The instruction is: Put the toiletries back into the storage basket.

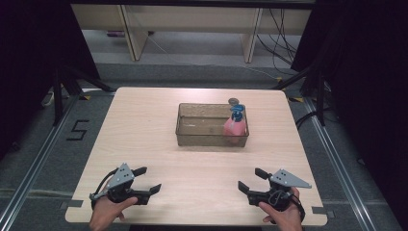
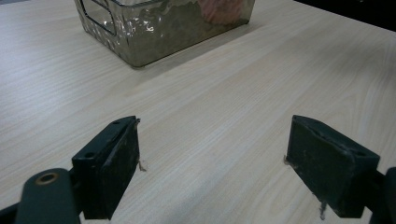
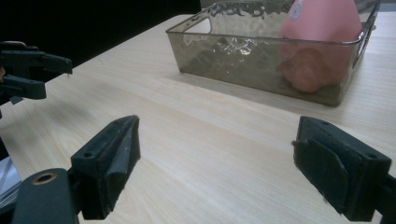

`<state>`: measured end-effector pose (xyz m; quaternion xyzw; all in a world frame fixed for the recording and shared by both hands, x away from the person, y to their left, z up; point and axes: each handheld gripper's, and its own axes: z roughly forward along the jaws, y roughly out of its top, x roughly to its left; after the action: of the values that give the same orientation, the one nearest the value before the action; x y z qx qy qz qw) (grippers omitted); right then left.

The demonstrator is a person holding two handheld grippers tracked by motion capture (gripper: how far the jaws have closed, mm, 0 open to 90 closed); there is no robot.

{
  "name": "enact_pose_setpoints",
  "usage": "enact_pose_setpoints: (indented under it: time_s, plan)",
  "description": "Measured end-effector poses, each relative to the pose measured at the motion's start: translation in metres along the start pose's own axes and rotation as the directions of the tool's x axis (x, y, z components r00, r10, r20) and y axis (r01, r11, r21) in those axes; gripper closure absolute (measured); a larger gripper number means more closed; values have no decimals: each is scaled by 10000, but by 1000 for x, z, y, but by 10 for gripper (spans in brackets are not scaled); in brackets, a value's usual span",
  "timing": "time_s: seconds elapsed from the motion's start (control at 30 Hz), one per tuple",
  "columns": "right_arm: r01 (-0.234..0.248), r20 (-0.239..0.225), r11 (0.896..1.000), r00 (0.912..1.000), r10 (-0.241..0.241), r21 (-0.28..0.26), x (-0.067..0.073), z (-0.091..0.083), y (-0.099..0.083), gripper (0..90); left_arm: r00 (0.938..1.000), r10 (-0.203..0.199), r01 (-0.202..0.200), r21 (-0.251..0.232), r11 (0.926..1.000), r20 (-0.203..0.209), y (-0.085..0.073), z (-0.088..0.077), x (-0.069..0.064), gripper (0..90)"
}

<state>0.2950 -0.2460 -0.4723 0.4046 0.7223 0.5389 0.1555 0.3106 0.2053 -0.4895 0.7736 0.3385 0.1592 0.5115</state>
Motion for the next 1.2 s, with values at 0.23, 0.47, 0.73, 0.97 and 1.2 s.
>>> enact_pose_setpoints:
  time_s: [0.23, 0.47, 0.73, 0.97, 1.2]
  plan:
    - [-331, -2, 9994, 9995, 331, 43, 3, -4, -4, 156, 10000, 43, -43, -20, 10000, 67, 0, 1, 0, 167]
    - [-25, -27, 10000, 10000, 25, 77, 4, -9, -10, 156, 10000, 61, -61, 7, 10000, 32, 0, 1, -1, 167]
    - [-519, -89, 9979, 9986, 522, 378, 11, -17, -17, 156, 9999, 116, -115, -31, 9999, 82, 0, 1, -1, 167]
    - [259, -125, 9987, 9996, -253, 450, 9, -17, -21, 156, 9999, 90, -90, -28, 10000, 75, 0, 1, -1, 167]
    - [370, -177, 9970, 9992, -359, 683, 9, -17, -21, 156, 9999, 98, -98, -12, 10000, 64, 0, 1, -1, 167]
